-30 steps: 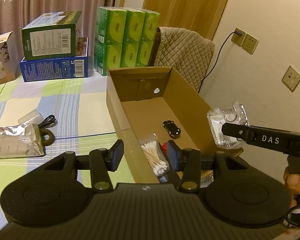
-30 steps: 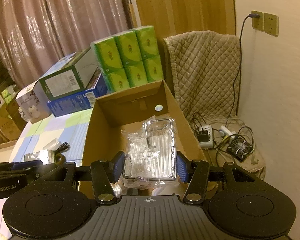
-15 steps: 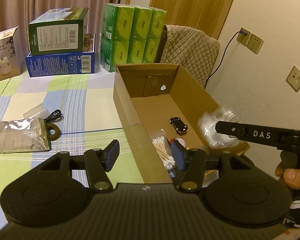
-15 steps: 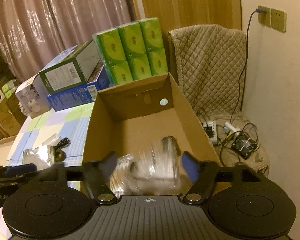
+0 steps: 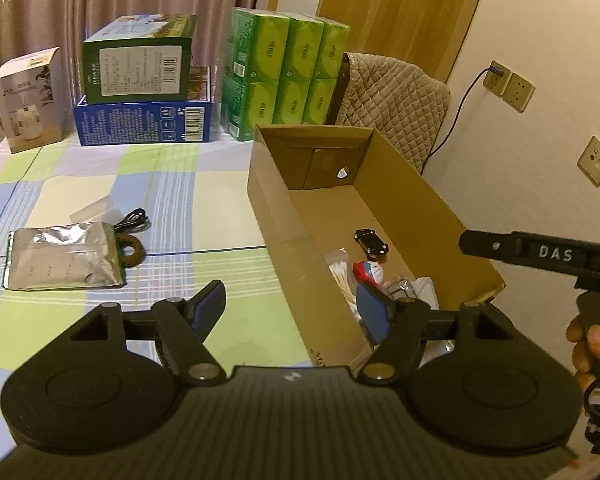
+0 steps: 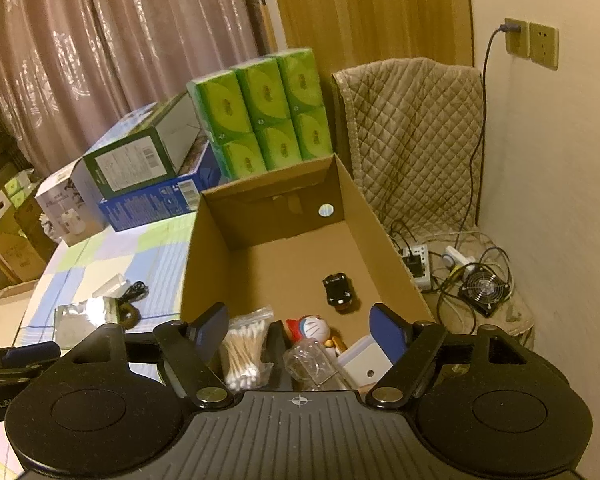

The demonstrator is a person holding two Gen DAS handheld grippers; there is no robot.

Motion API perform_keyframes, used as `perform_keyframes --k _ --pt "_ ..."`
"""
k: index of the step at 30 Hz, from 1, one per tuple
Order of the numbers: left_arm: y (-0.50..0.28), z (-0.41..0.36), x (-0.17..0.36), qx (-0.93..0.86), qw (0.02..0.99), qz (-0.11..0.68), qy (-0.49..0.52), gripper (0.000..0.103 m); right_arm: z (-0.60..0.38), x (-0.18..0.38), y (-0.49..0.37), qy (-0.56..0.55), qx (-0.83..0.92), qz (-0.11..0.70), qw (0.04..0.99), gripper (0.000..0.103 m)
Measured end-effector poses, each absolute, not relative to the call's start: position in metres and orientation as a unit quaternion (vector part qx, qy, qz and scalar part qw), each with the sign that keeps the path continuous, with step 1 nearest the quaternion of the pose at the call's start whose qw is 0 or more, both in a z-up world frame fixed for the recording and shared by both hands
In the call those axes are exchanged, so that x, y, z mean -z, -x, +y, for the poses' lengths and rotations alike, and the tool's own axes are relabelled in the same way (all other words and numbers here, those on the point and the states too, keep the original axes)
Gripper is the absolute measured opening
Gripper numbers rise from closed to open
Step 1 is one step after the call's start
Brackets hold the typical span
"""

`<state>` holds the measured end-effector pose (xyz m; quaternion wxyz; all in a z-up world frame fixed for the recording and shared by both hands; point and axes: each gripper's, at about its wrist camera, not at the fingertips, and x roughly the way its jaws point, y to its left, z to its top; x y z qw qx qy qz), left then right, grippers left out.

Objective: Organize objects
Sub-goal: 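Carry the cotton swab bag and clear case into the cardboard box and open both tools, then withdraw both tools from the box back over the silver foil bag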

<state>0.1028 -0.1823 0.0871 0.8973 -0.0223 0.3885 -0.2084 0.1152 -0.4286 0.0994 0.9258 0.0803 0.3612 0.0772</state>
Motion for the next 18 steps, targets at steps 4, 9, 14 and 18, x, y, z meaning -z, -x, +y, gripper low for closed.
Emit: perform_keyframes --k 4,9,14,18 --pt "-0.095 -0.174 -0.095 0.206 0.900 0.382 0.022 0.071 -0.416 -0.109 -0.104 -0.068 -0.082 0.355 0.929 0.076" --pt "-0.085 -0.163 -0.107 0.201 0.906 0.372 0.022 0.075 -0.400 -0.117 -0.093 -0.056 -0.094 0.351 0.930 0.078" --pt "-0.077 -0.149 -0.117 0.194 0.911 0.363 0.022 0.078 -0.385 -0.121 -0.085 -0.045 -0.105 0.348 0.930 0.078" --pt "-0.072 -0.137 -0.122 0.188 0.914 0.358 0.024 0.085 -0.374 -0.121 -0.080 -0.043 -0.114 0.347 0.930 0.079"
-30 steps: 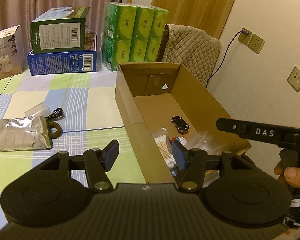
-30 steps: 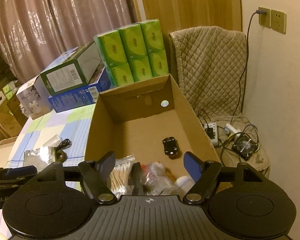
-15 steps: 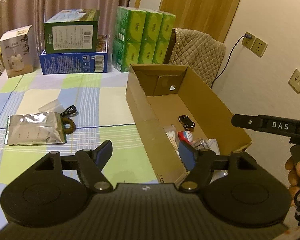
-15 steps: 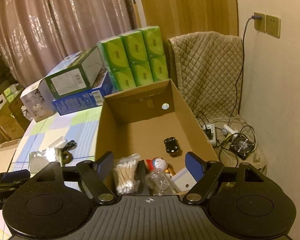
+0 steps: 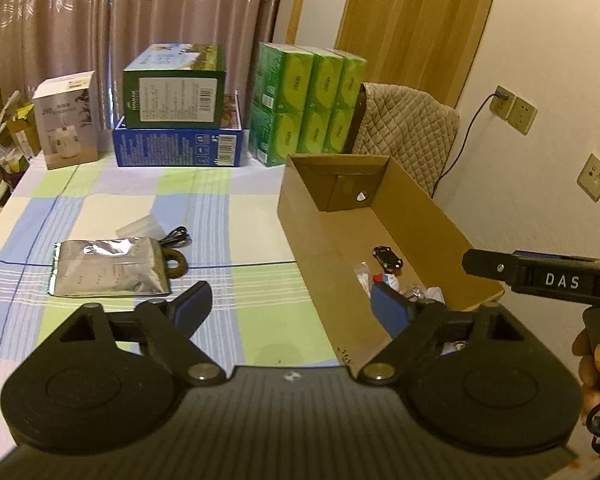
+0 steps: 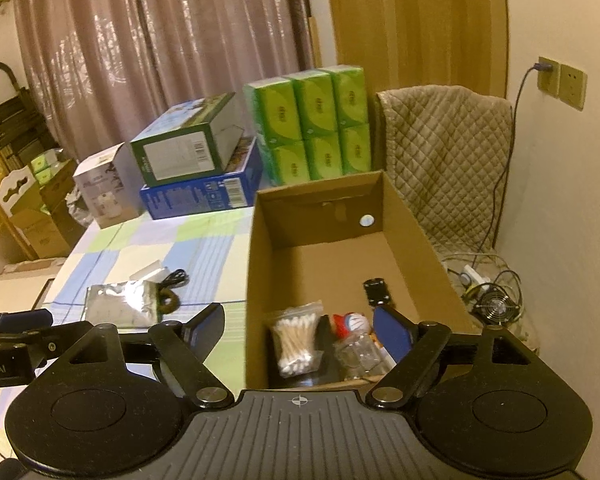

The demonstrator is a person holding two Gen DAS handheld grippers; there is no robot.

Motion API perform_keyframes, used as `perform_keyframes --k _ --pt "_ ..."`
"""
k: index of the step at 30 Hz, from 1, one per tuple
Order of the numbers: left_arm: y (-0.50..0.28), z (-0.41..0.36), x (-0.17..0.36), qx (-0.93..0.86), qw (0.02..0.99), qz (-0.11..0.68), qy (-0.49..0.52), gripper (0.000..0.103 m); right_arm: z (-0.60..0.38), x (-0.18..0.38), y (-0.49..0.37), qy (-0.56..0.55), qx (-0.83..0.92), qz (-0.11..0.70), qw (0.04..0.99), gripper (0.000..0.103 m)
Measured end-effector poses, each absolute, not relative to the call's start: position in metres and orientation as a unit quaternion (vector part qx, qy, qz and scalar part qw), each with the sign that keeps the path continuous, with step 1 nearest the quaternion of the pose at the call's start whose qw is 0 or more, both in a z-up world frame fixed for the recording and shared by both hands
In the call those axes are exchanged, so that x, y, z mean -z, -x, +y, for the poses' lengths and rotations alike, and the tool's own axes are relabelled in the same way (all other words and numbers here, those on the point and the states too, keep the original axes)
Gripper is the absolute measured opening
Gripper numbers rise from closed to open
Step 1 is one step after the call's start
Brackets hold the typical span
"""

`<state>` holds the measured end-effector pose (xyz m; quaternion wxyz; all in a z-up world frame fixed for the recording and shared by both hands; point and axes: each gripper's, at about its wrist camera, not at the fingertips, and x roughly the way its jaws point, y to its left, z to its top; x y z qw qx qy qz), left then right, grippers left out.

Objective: Organize objects
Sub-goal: 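Withdraw both tools from the box back over the silver foil bag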

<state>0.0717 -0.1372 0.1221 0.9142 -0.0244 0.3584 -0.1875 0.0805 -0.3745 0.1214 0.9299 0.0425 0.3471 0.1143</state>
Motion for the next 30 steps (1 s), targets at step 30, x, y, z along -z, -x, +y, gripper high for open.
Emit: perform_keyframes --k 30 --pt "-0.064 -0.034 -0.091 0.128 0.917 0.377 0.019 0.102 -0.288 -0.092 -0.079 0.001 -0.189 0.365 0.912 0.080"
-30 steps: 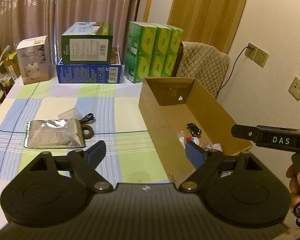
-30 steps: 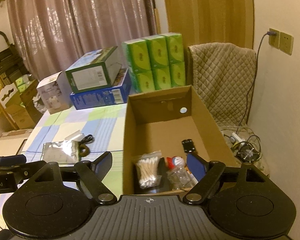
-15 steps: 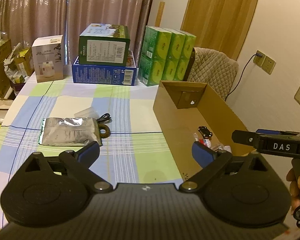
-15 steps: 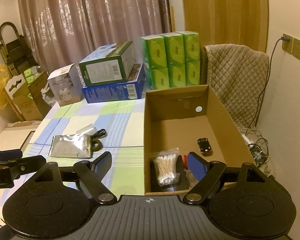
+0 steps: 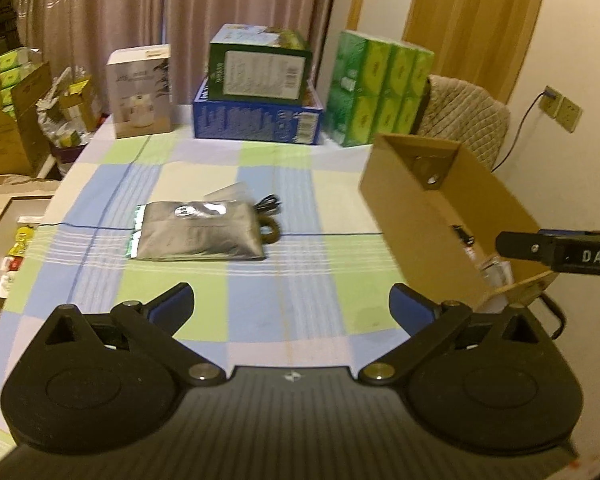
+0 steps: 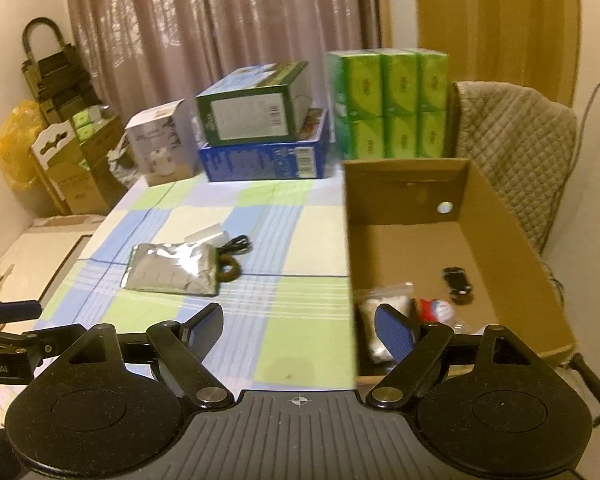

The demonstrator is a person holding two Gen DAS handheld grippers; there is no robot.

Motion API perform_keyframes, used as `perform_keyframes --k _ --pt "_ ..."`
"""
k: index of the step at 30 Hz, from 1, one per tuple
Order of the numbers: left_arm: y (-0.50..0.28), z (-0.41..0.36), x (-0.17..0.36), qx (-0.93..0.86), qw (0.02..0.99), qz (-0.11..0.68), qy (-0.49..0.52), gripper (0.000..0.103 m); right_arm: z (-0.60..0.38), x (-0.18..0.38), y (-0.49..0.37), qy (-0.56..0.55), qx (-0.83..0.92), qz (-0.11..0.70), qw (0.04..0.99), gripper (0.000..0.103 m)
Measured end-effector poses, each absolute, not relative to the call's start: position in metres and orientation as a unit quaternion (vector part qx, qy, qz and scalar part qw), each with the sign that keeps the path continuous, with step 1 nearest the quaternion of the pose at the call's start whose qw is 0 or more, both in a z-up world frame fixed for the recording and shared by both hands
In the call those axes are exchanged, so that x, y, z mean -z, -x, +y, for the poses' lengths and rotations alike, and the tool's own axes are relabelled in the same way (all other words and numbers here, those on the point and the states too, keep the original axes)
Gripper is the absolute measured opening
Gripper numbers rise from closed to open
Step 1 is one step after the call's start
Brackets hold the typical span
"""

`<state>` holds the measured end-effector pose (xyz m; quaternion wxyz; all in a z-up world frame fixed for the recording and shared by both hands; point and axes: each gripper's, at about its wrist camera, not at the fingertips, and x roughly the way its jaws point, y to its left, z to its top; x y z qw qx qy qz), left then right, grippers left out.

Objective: Organize objects
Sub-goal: 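Withdraw both tools from the box back over the silver foil bag, then grasp the silver foil bag with the left tool while the right tool grasps the brown hair tie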

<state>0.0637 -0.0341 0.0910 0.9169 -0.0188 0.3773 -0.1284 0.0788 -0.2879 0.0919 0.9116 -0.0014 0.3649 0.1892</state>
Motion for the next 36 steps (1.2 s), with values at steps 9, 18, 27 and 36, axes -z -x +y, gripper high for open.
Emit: perform_keyframes --k 9,18,27,36 --pt "-0.088 -0.009 -0.079 0.149 0.911 0.372 -0.098 0.102 -0.241 -0.071 -0.098 0.048 -0.253 0.370 0.893 0.080" --pt "-0.136 -0.003 -0.054 0.230 0.863 0.354 -0.280 0.102 -0.191 -0.032 -0.149 0.133 -0.312 0.388 0.857 0.080" --pt "-0.204 -0.003 0.004 0.301 0.805 0.320 -0.399 0.102 -0.162 0.009 -0.202 0.178 -0.334 0.405 0.832 0.063" --pt "-0.254 -0.010 0.055 0.342 0.757 0.322 -0.455 0.094 -0.150 0.035 -0.246 0.183 -0.313 0.429 0.828 0.061"
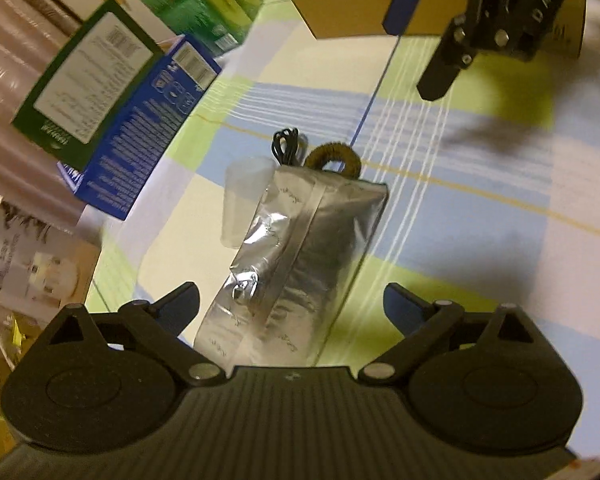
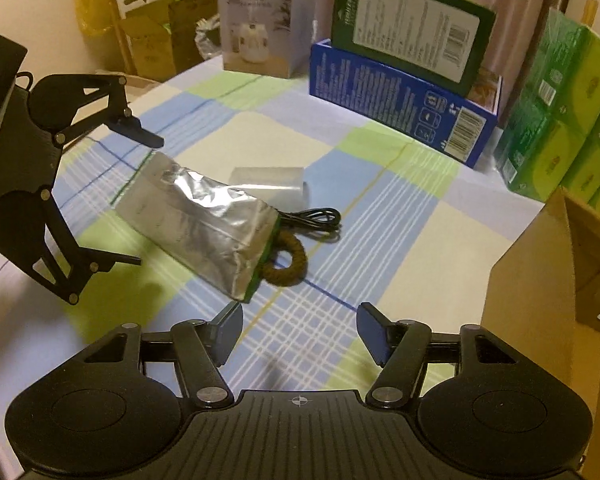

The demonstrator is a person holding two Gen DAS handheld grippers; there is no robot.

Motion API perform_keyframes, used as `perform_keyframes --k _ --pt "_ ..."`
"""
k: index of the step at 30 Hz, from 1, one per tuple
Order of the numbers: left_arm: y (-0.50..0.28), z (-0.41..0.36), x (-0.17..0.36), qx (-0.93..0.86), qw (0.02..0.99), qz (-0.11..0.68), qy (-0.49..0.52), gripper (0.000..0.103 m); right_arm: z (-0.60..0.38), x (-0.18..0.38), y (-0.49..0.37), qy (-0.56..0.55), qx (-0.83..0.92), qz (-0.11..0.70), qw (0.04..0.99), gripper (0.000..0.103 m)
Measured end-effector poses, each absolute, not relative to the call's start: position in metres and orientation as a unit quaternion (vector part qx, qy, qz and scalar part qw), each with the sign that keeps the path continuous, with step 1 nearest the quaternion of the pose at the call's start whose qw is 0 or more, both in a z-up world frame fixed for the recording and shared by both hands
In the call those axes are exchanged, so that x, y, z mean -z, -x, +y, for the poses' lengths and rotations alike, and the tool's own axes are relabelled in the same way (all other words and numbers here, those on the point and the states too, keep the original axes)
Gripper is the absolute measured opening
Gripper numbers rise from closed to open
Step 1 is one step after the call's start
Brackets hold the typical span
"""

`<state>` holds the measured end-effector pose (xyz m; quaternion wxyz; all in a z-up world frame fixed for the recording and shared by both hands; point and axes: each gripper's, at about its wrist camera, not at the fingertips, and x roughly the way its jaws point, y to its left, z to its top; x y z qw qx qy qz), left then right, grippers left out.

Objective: Organize objects
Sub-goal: 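Grasp the silver foil bag with the left tool while the right tool grasps the brown hair tie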

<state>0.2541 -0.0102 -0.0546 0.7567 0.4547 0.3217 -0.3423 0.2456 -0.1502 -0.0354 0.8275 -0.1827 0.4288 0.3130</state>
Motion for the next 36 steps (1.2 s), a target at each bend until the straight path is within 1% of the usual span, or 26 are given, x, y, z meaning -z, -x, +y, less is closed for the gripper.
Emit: perform_keyframes --k 5,8,9,10,11,14,16,18,20,22,24,26,27,28,29,30,31,33,35,36 --pt "-0.270 -0.014 0.069 0.361 0.733 0.327 -0.474 0.086 -0.147 0.046 -0.257 0.175 -0.303 0.441 0.827 0.061" --pt "-0.275 -0.015 0.074 0.362 0.725 0.331 -0.484 0.073 -0.143 0.051 -0.260 0.176 -0.301 0.446 0.824 0.061" --pt "-0.275 -0.015 0.075 0.358 0.723 0.333 -0.488 0.064 -0.142 0.052 -0.261 0.173 -0.299 0.446 0.826 0.061" --pt "-0.276 -0.015 0.076 0.358 0.722 0.339 -0.485 0.058 -0.141 0.052 -0.262 0.170 -0.300 0.446 0.826 0.061" --pt "-0.276 -0.014 0.075 0.357 0.724 0.345 -0.479 0.056 -0.140 0.052 -0.262 0.167 -0.303 0.447 0.825 0.061" --pt "-0.277 -0.008 0.068 0.336 0.735 0.370 -0.458 0.048 -0.134 0.053 -0.262 0.162 -0.313 0.446 0.823 0.061" --pt "-0.277 -0.001 0.060 0.323 0.744 0.389 -0.436 0.036 -0.129 0.055 -0.262 0.161 -0.318 0.448 0.820 0.061" --pt "-0.278 0.010 0.052 0.303 0.754 0.420 -0.405 0.031 -0.124 0.059 -0.265 0.159 -0.317 0.449 0.820 0.061" --pt "-0.279 0.024 0.046 0.277 0.764 0.452 -0.368 0.031 -0.120 0.066 -0.270 0.152 -0.315 0.452 0.821 0.061" --pt "-0.279 0.036 0.043 0.266 0.775 0.466 -0.335 0.031 -0.115 0.073 -0.274 0.140 -0.316 0.454 0.821 0.061" --pt "-0.280 0.044 0.040 0.261 0.786 0.468 -0.310 0.031 -0.111 0.080 -0.278 0.128 -0.313 0.453 0.825 0.061" --pt "-0.279 0.046 0.039 0.260 0.794 0.462 -0.299 0.033 -0.107 0.087 -0.283 0.125 -0.305 0.449 0.831 0.061" --pt "-0.280 0.046 0.039 0.260 0.797 0.459 -0.296 0.038 -0.105 0.089 -0.285 0.122 -0.303 0.447 0.833 0.061" --pt "-0.280 0.046 0.039 0.258 0.800 0.455 -0.293 0.050 -0.104 0.092 -0.287 0.119 -0.300 0.446 0.835 0.061" --pt "-0.282 0.046 0.038 0.260 0.802 0.453 -0.289 0.054 -0.103 0.094 -0.288 0.117 -0.300 0.445 0.836 0.061" --pt "-0.283 0.045 0.038 0.264 0.803 0.451 -0.286 0.061 -0.102 0.096 -0.289 0.116 -0.300 0.443 0.837 0.061" --pt "-0.284 0.044 0.038 0.266 0.806 0.446 -0.284 0.070 -0.100 0.098 -0.290 0.115 -0.301 0.443 0.837 0.059" --pt "-0.285 0.038 0.040 0.269 0.809 0.435 -0.290 0.072 -0.099 0.100 -0.291 0.119 -0.294 0.437 0.842 0.045" --pt "-0.288 0.031 0.045 0.272 0.806 0.431 -0.300 0.072 -0.098 0.100 -0.291 0.123 -0.285 0.434 0.846 0.037" --pt "-0.289 0.027 0.049 0.272 0.804 0.431 -0.308 0.072 -0.098 0.100 -0.291 0.122 -0.284 0.435 0.846 0.030"
